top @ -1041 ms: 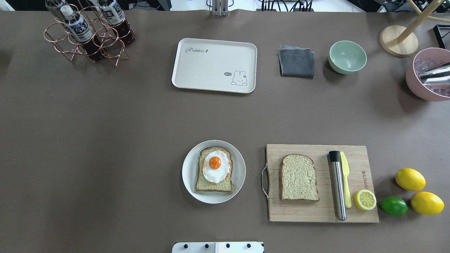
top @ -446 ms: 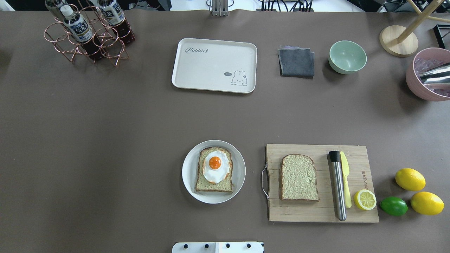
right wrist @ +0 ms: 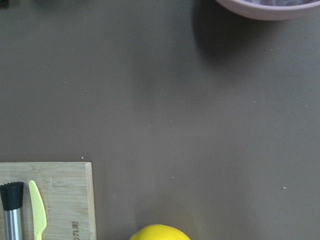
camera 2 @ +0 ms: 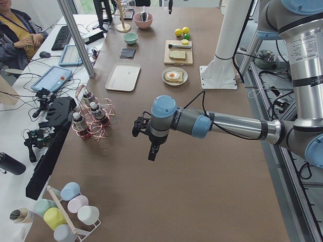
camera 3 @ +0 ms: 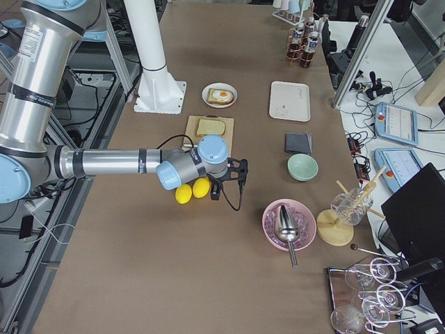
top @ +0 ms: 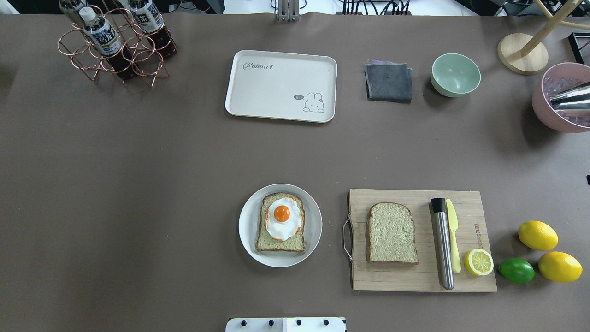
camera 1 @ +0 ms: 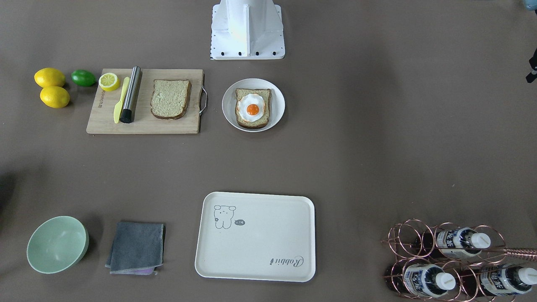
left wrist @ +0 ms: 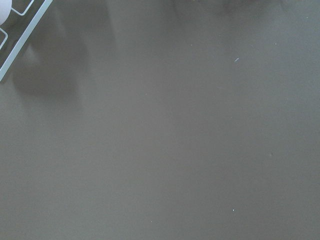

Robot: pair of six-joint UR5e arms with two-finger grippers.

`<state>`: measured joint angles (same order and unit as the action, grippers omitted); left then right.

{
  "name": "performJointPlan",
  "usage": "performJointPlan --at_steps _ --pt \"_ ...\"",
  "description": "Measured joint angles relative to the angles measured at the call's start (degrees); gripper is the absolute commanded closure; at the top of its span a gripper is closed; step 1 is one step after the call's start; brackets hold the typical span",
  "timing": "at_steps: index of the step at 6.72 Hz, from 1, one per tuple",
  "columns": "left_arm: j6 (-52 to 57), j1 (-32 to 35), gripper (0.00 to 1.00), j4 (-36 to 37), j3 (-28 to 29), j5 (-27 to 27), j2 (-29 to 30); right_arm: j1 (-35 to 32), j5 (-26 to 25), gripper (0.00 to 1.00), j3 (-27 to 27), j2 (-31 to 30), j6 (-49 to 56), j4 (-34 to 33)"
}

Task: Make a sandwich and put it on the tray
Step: 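Move the right gripper over the bread slice on the cutting board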

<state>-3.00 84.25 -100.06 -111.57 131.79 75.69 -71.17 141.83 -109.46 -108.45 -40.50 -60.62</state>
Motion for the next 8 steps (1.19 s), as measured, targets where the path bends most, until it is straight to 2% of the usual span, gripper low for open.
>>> performJointPlan --at_steps 2,4,6,7,8 --pt "0.31 -0.02 0.02 -0.07 0.47 -0.09 0.43 12.92 -7.25 0.05 -1.44 3.31 -19.22 8.67" --pt "0.36 -0.08 0.02 -0.25 0.57 -0.06 0.49 25.01 -16.11 0.05 -4.66 6.50 -29.06 10.15" --pt "0.36 -0.22 0.02 -0.67 1.13 -0.12 0.51 33.27 -21.91 0.06 -6.00 10.80 -35.34 9.69" --pt "0.36 -0.25 0.02 -1.78 2.05 -0.11 0.51 36.19 -24.78 0.11 -6.12 13.32 -37.00 7.93" --pt "0.36 -0.25 0.02 -2.90 2.94 -0.07 0.51 38.54 -27.28 0.26 -6.07 16.40 -38.53 4.71"
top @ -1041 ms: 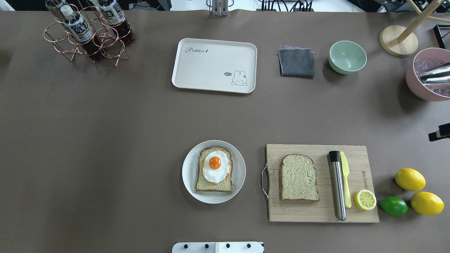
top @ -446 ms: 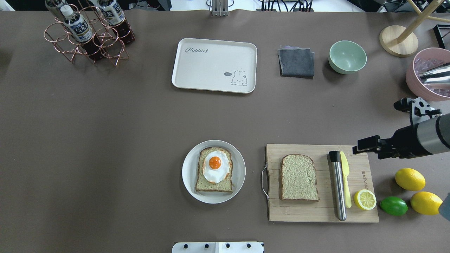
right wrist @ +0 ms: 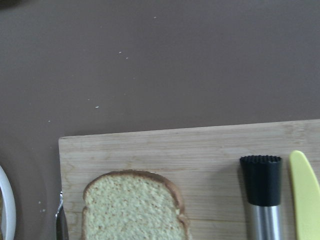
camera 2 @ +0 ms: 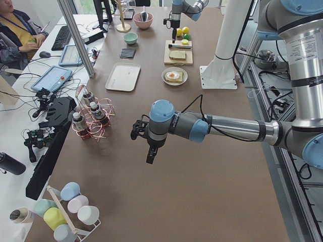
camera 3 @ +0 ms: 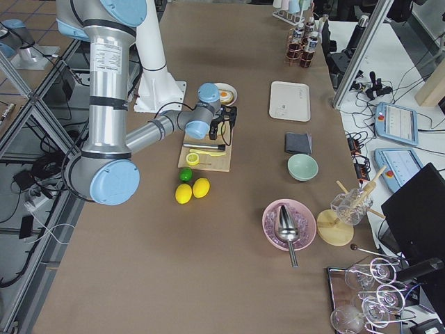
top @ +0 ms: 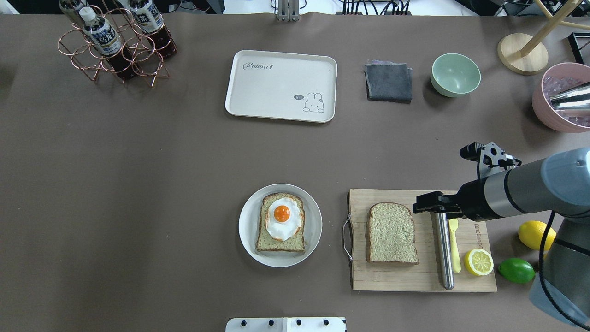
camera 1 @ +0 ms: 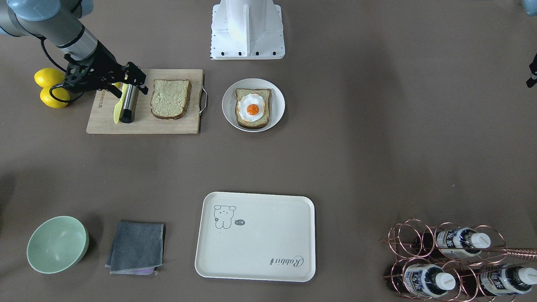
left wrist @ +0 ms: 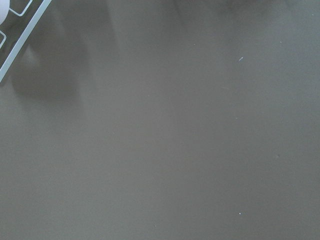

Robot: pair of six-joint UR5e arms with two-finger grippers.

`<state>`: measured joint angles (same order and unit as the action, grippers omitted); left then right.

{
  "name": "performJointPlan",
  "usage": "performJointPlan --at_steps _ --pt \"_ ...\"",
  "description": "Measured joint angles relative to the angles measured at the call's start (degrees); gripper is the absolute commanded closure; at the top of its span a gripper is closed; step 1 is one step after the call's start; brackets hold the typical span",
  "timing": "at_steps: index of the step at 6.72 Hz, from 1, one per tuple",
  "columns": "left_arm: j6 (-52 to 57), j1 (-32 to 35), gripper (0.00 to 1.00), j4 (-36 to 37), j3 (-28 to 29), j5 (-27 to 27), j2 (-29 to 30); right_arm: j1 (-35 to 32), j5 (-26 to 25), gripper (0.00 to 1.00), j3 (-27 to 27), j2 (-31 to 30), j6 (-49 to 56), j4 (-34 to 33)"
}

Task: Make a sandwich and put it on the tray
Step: 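Move the right gripper over the bread slice on the cutting board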

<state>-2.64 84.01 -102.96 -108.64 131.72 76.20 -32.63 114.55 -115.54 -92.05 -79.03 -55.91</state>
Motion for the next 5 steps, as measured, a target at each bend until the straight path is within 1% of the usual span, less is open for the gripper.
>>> performJointPlan --at_steps 1,2,5 --pt "0.00 -0.01 0.02 -0.46 0.39 0.02 0.00 1.83 -1.84 0.41 0.11 2.23 -1.51 -2.56" --pt "0.00 -0.02 0.02 -0.61 0.52 0.02 0.00 2.94 -2.53 0.41 0.25 2.99 -2.13 -3.58" --pt "0.00 0.01 0.02 -0.66 0.41 0.11 -0.03 4.88 -2.83 0.40 2.02 3.40 -2.44 -3.81"
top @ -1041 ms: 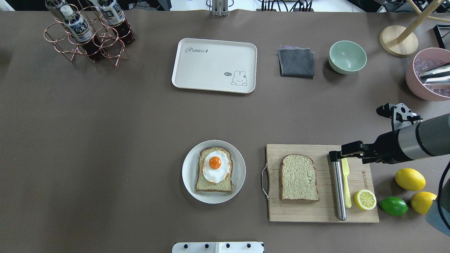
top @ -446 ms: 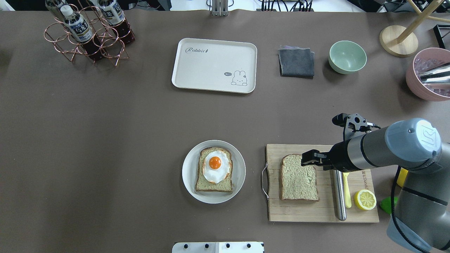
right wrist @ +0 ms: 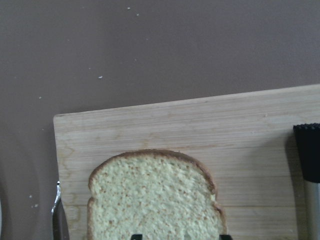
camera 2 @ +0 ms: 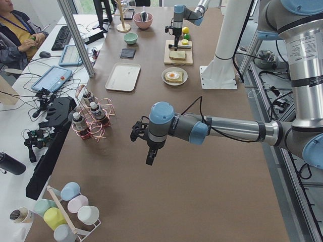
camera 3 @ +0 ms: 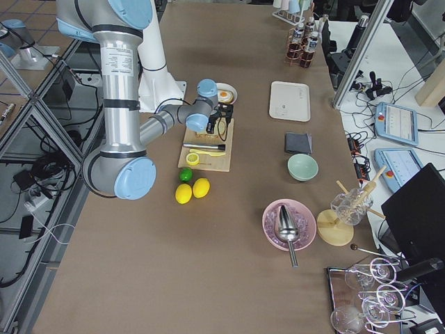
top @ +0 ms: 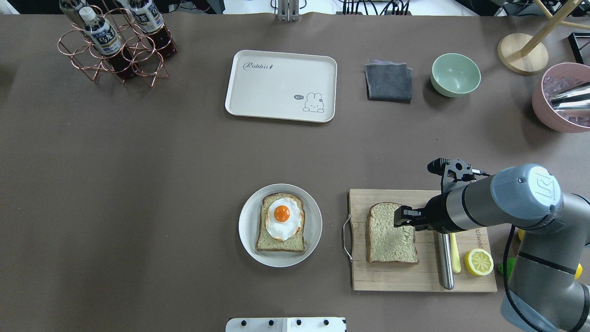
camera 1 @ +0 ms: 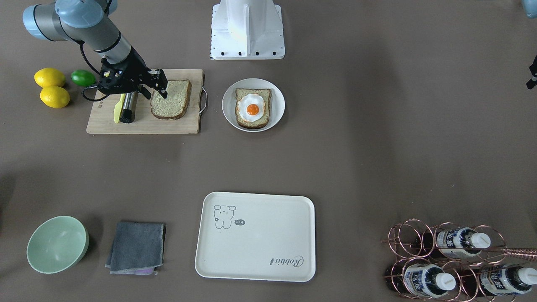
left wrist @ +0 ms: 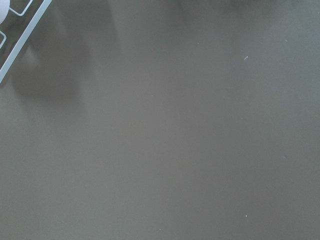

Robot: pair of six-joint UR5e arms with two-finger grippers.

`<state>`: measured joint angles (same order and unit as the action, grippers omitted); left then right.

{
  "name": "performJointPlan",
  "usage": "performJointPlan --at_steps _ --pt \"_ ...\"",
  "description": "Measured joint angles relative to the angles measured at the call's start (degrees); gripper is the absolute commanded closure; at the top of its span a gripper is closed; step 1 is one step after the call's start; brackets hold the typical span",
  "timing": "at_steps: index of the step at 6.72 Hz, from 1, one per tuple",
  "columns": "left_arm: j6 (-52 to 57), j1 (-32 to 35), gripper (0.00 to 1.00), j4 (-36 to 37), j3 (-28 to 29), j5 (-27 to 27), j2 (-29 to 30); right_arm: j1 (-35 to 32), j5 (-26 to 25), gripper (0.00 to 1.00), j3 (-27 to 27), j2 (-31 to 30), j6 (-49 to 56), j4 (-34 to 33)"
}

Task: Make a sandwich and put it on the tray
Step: 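Move the right gripper over the bread slice on the cutting board, then lower the right gripper and grasp the bread slice's edge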

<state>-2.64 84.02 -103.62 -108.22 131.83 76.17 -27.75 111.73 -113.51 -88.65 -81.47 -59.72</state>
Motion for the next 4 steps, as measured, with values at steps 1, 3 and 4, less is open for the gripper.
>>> performJointPlan --at_steps 1,3,4 --pt "0.00 0.00 0.02 0.00 -0.06 0.01 -0.03 0.32 0.02 0.40 0.36 -0.13 -0.01 0.03" --pt "0.00 0.00 0.02 0.00 -0.16 0.01 -0.05 0.73 -0.01 0.40 1.48 -0.09 0.10 0.13" --pt "0.00 0.01 0.02 0.02 -0.16 0.03 -0.05 0.80 0.00 0.49 1.76 -0.21 0.26 0.20"
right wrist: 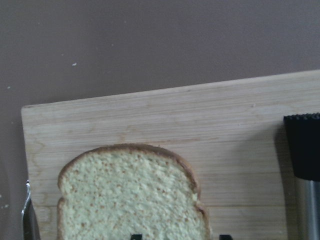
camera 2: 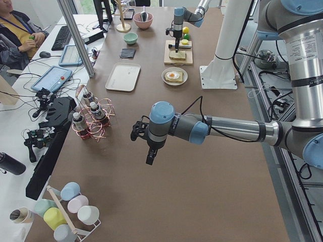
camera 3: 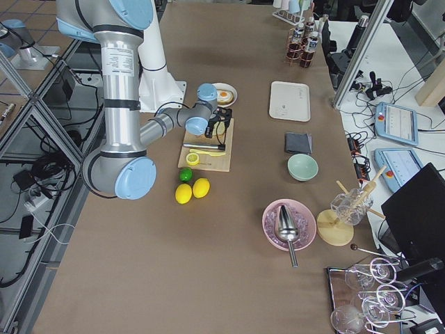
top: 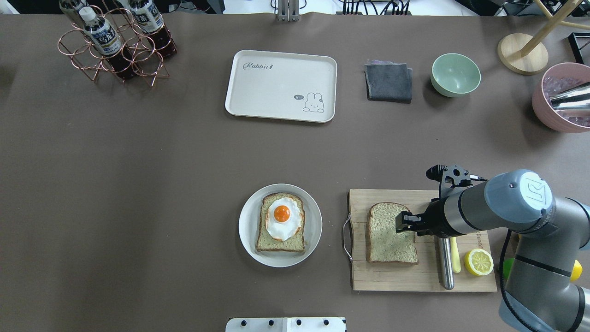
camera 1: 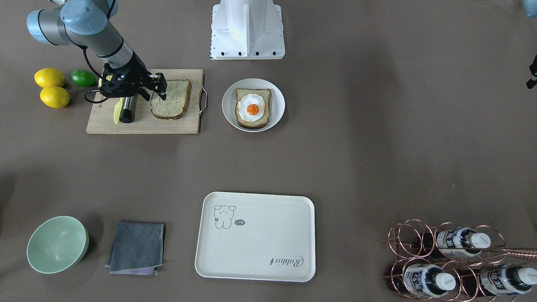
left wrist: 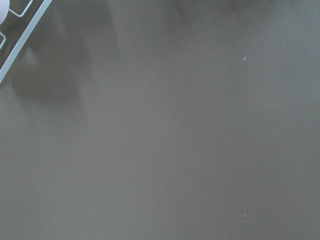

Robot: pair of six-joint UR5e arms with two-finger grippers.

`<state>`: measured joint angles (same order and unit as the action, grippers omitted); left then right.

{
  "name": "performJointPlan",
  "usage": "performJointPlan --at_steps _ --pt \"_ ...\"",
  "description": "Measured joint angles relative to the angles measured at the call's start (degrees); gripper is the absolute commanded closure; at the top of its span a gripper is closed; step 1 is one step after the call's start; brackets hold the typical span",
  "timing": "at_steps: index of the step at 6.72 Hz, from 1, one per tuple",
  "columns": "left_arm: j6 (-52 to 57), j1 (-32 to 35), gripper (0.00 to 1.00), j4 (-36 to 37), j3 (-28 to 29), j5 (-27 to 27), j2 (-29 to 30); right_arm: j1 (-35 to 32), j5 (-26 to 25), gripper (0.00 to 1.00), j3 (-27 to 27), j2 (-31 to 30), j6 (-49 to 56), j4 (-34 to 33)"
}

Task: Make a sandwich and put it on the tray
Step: 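Lower the right gripper and grasp the bread slice's edge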

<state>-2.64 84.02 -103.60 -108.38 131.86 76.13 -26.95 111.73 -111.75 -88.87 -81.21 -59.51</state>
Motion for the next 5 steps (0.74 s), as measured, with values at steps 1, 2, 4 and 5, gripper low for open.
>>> performJointPlan --at_steps 1,2,4,5 --pt "-0.02 0.00 0.02 0.04 0.05 0.02 0.07 0.02 0.06 0.63 0.06 -0.15 0.16 0.08" --pt "-0.06 0.00 0.02 0.06 0.02 0.00 0.12 0.05 0.12 0.73 0.08 -0.19 0.23 0.15" --pt "-0.09 0.00 0.02 0.07 -0.17 -0.02 0.22 0.17 0.11 0.78 0.20 -0.18 -0.04 0.15" --pt "-0.09 0.02 0.02 0.07 -0.19 0.00 0.24 0.30 0.10 1.00 0.41 -0.17 -0.18 0.17"
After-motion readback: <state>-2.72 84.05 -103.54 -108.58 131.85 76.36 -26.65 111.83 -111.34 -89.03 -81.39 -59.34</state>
